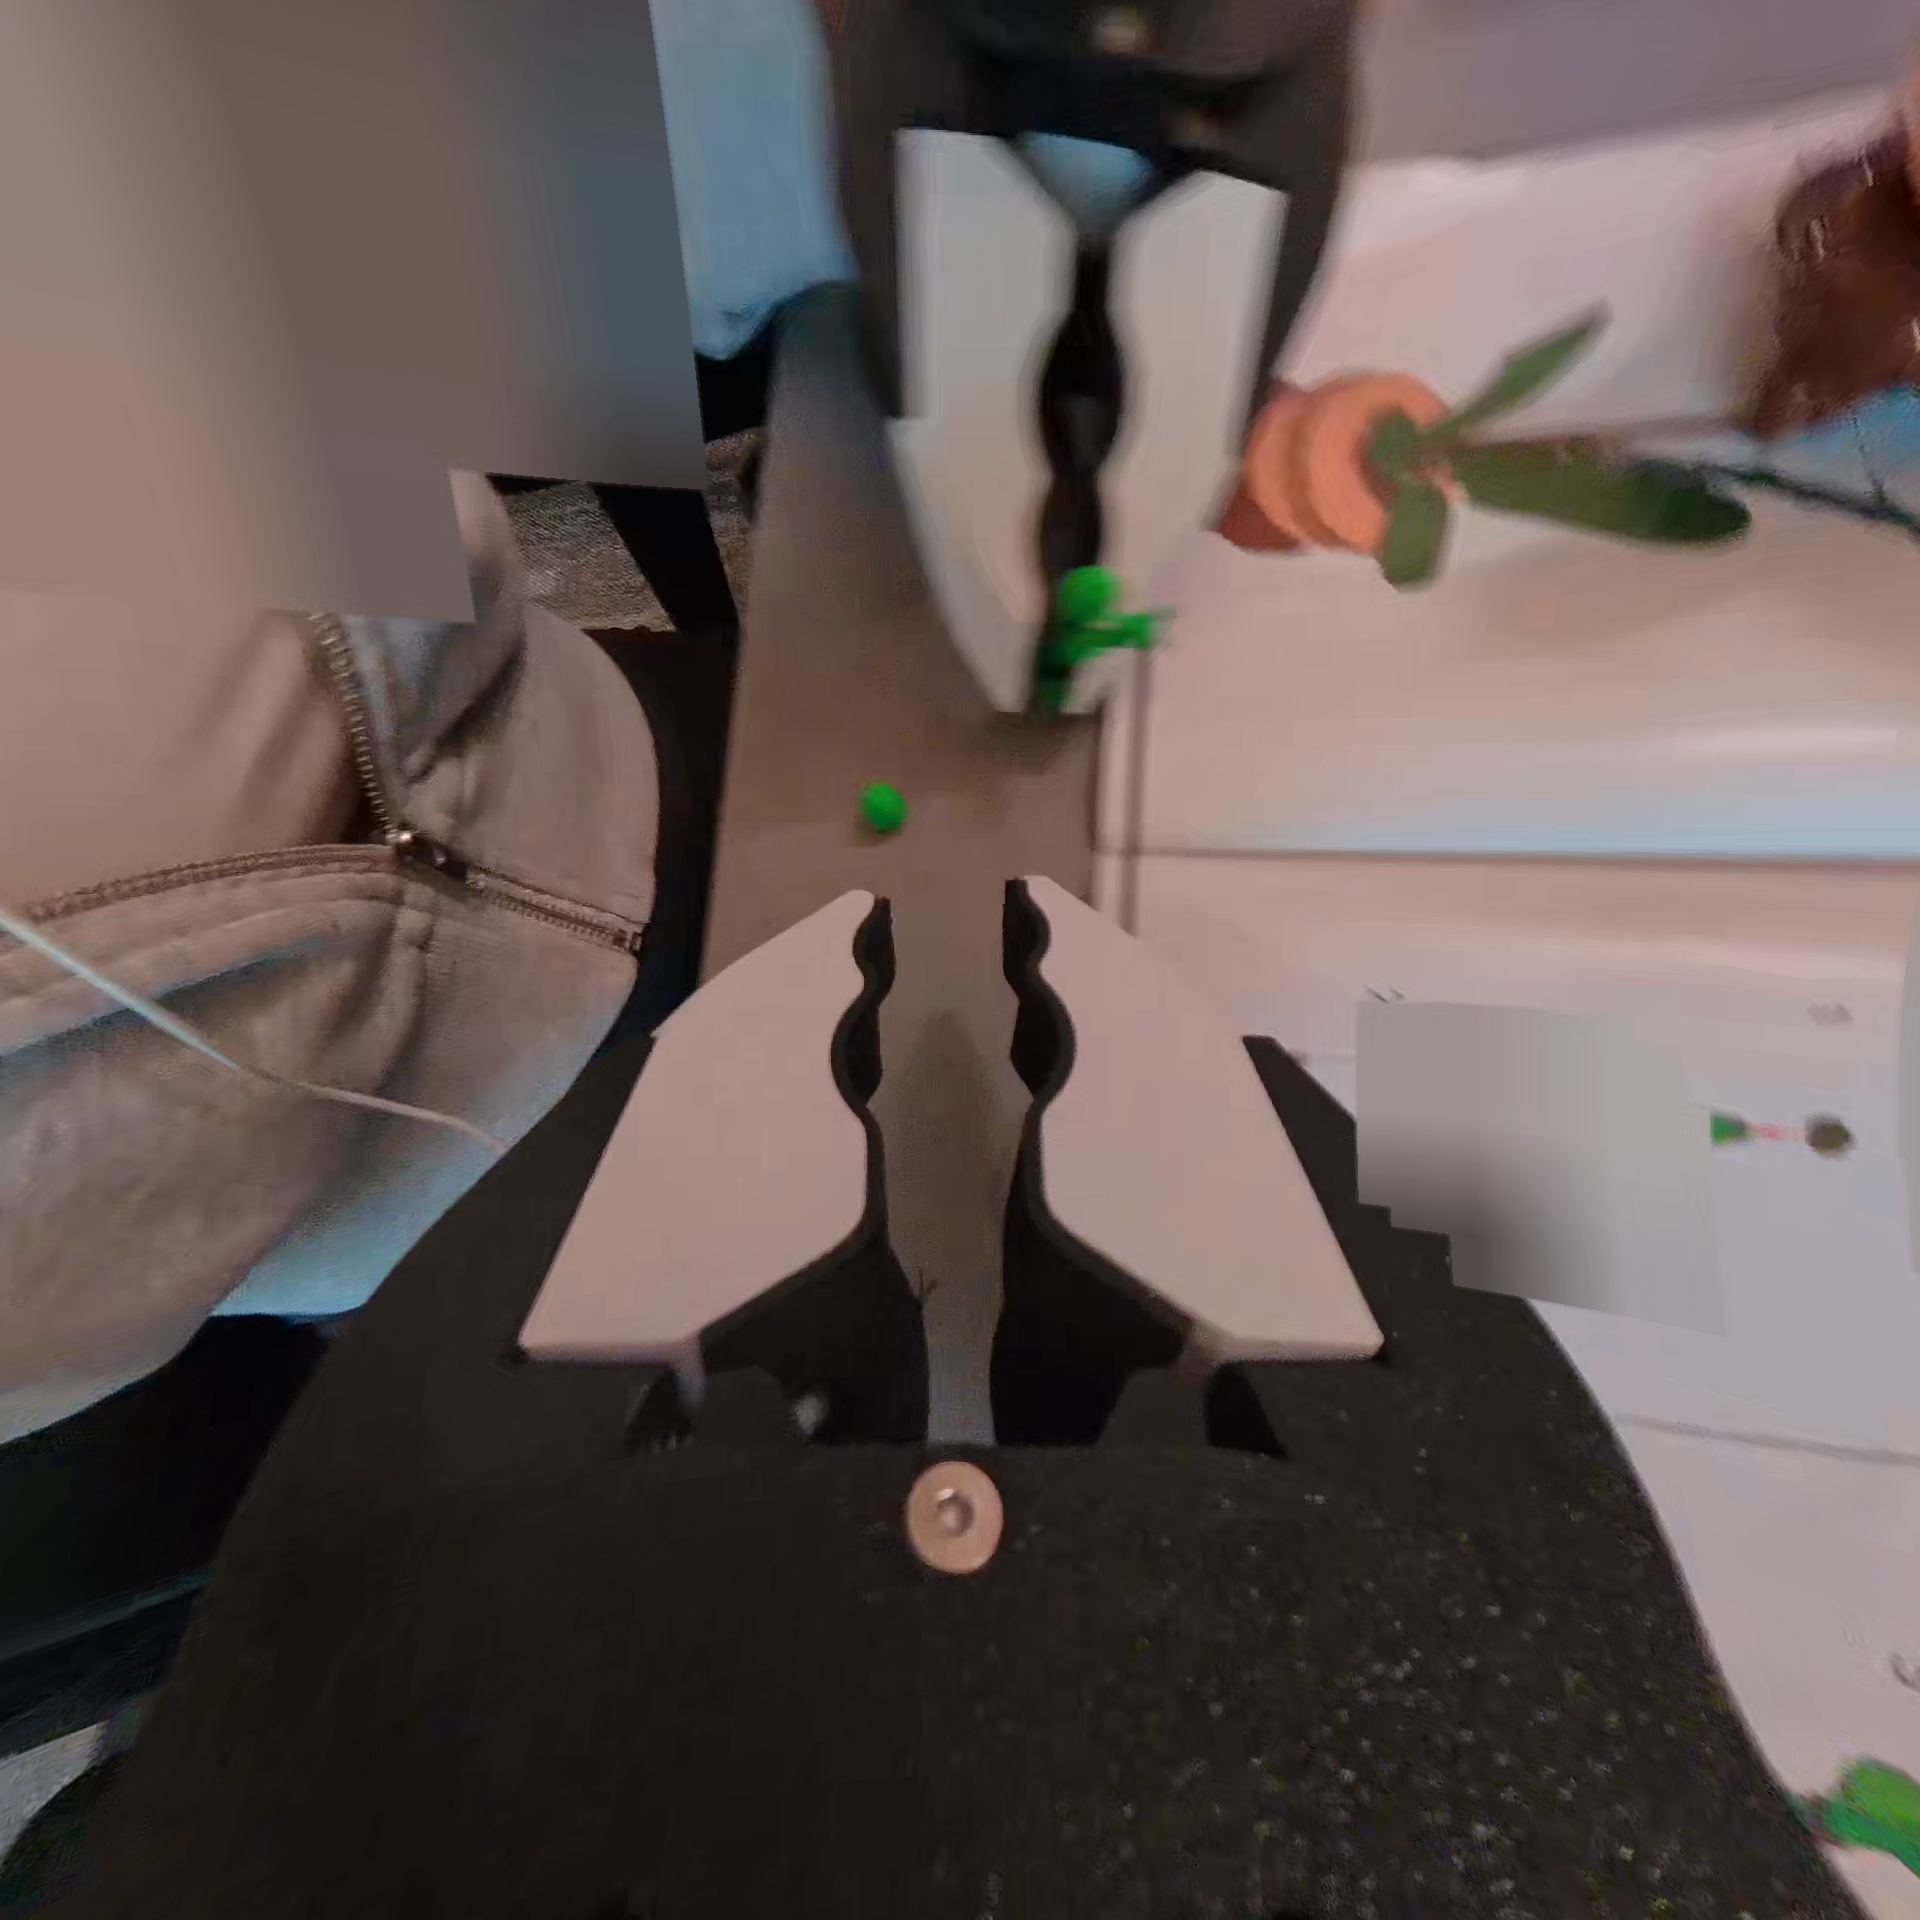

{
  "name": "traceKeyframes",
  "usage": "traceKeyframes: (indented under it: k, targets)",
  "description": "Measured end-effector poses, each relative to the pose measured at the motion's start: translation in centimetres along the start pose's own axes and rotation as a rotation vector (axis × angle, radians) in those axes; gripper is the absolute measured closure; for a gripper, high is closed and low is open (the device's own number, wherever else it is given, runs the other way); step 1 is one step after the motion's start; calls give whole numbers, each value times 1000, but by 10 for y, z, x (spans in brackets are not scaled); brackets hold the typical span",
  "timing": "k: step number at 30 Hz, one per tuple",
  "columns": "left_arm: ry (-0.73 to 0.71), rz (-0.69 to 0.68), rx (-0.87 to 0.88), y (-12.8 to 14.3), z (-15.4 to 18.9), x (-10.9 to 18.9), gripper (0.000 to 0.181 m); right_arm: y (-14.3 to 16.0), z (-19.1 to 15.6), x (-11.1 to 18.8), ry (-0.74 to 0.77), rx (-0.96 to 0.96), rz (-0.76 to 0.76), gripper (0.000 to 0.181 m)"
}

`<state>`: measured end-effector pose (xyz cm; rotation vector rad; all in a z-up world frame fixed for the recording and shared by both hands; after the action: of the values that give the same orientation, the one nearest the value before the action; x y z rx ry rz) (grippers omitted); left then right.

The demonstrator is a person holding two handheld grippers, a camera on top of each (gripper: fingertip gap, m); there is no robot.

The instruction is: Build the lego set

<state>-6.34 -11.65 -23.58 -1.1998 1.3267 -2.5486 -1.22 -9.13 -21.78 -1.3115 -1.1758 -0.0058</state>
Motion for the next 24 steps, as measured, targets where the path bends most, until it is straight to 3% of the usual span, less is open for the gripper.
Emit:
traceKeyframes:
  k: [3,6,9,13,17,24]
  targets:
    - [-38,80,26,-3,-6,13,175,-5,-27,-18,135,133,14,145]
    - [-54,127,43,-4,-8,20,175,-4,-21,-25,272,147,2,160]
    - [-57,93,20,1,-5,19,175,-5,-17,-28,207,19,-5,170]
    - [-44,23,-8,10,4,14,175,0,-19,-34,161,-9,-224,163]
    - [-15,-19,-21,16,8,12,175,-4,-16,-37,199,2,-388,169]
    - [56,-9,-53,20,17,19,175,1,-14,-50,151,-82,-414,173]
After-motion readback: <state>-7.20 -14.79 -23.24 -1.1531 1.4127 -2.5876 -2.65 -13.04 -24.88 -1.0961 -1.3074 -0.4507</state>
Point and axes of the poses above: each gripper's, where its closed fingertips meet, x back along the fingers, y out of its underside, z = x × y across the jaws, the point moved 1 cm from there along x, back along the fingers, and after that the axes turned 4 degrees about -z, right-handed, at the moved point
